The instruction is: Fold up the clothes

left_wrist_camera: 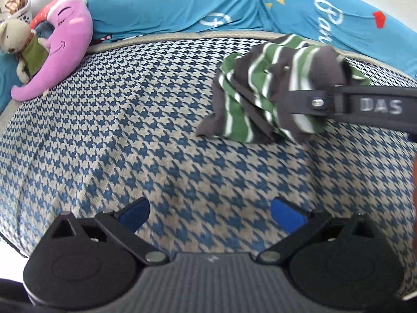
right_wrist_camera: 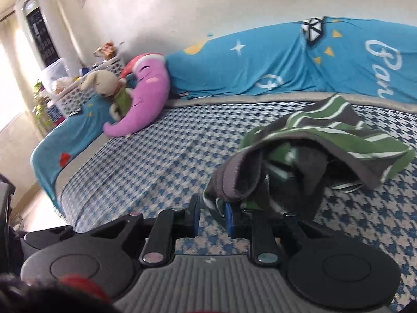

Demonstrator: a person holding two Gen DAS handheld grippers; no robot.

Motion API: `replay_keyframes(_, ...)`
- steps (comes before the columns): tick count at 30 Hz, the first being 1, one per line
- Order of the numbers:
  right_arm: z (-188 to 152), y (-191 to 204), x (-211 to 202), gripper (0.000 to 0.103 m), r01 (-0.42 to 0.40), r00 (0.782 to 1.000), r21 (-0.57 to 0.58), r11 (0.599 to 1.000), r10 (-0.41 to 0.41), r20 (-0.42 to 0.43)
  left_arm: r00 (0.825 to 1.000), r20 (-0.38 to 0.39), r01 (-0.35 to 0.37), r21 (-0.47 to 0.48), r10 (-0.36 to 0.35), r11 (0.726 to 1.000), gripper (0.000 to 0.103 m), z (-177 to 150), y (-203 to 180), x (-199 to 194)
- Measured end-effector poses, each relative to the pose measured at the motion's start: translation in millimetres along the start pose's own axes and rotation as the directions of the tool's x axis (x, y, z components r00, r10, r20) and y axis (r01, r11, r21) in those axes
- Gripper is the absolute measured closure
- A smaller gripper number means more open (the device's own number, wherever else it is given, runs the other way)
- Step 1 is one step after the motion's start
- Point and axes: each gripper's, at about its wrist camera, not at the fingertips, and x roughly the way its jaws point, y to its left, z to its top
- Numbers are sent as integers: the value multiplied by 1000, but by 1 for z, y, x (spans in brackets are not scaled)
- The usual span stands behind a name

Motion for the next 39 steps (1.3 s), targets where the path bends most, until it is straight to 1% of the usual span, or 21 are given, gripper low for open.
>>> replay_keyframes(3, -2, 9, -2, 82, -22, 1000, -26, 999, 22, -4, 1000, 0, -2, 10, 2, 1000, 0, -7, -3, -11)
replay_keyframes(7, -2, 17, -8, 82, -71, 997, -45, 996, 71, 12, 1000, -11, -1, -5, 1, 1000, 0, -11, 2, -18)
replay_keyframes(10, 0, 22, -12, 82, -107, 994, -52, 993, 109, 26, 1000, -9, -20, -7, 20, 1000, 0, -12, 5, -23)
replay_keyframes(14, 1, 27, -16, 80, -117, 993, -74, 990, 120, 25, 999, -5, -40, -17, 40, 999, 0, -13, 10, -28)
replay_keyframes(16, 0, 31, -16, 79, -97, 995, -100, 990, 99, 13, 999, -4, -45, -32, 45, 998, 0, -12, 14, -28)
replay_keyframes(18, -2, 32, -13, 76, -37, 999, -128, 991, 35, -17, 999, -11, -39, -61, 38, 997, 0, -12, 18, -26)
replay_keyframes(21, -4, 29, -11, 76, 28, 999, -149, 988, -34, -39, 999, -26, -25, -95, 23, 995, 0, -13, 22, -20)
replay_keyframes(23, -3, 25, -15, 75, 33, 999, -140, 990, -38, -37, 999, -37, -22, -100, 18, 995, 0, -14, 22, -15)
replay_keyframes(26, 3, 18, -28, 71, 27, 999, -125, 992, -29, -14, 999, -48, -18, -106, 13, 994, 0, -15, 21, -9)
replay_keyframes(28, 6, 11, -36, 67, 32, 999, -106, 994, -31, 8, 999, -54, -11, -108, 5, 994, 0, -15, 21, -5)
replay_keyframes(32, 12, -8, -51, 66, 56, 998, -54, 997, -53, 45, 998, -60, 2, -111, -9, 994, 0, -11, 23, 5)
replay_keyframes(35, 17, -28, -59, 65, 115, 991, 7, 993, -115, 73, 998, -59, 15, -119, -22, 993, 0, -6, 23, 12)
replay_keyframes(39, 23, -55, -65, 61, 178, 978, 114, 977, -188, 86, 998, -53, 34, -119, -40, 992, 0, 4, 22, 22)
